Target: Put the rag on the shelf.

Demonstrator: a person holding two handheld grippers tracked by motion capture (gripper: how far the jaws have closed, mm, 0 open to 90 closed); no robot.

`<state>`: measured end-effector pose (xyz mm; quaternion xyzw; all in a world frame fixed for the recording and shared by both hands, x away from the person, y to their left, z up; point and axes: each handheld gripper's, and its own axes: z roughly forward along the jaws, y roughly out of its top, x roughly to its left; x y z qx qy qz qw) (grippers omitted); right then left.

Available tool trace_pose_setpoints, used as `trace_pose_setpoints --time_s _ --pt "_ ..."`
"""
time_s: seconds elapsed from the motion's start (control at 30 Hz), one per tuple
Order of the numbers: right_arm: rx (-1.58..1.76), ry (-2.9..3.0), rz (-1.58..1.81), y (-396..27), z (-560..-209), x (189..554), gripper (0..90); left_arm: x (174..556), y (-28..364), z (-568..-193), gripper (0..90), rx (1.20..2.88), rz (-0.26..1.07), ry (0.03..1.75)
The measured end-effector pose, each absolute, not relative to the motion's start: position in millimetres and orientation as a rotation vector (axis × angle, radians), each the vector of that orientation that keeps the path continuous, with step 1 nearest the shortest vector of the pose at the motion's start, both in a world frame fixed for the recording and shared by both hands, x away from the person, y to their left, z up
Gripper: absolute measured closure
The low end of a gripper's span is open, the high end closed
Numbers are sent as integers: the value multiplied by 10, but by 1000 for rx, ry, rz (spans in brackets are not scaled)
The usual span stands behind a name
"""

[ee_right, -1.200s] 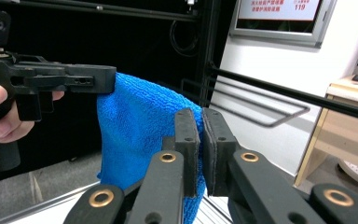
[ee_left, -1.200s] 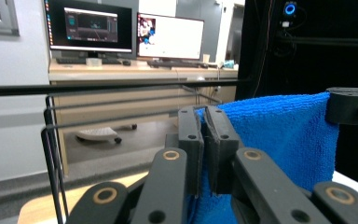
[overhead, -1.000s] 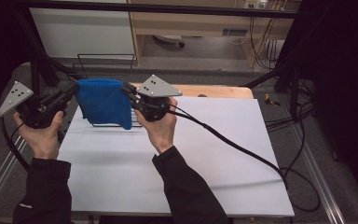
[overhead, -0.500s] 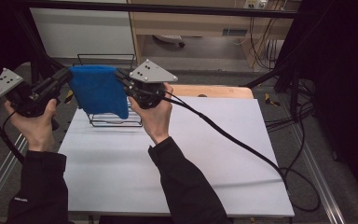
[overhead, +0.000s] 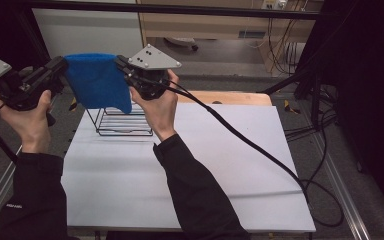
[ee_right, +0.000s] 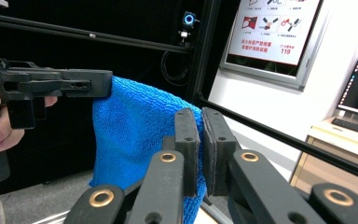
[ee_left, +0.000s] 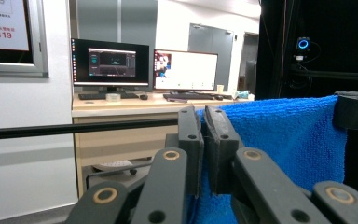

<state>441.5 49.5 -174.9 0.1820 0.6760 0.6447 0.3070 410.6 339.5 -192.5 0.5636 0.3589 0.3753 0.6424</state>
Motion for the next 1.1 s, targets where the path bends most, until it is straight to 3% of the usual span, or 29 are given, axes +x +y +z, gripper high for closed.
trace_pose_setpoints --time_s 1.1 --pt "486 1762 1683 704 -1345 4946 863 4666 3495 -1545 856 1283 892 868"
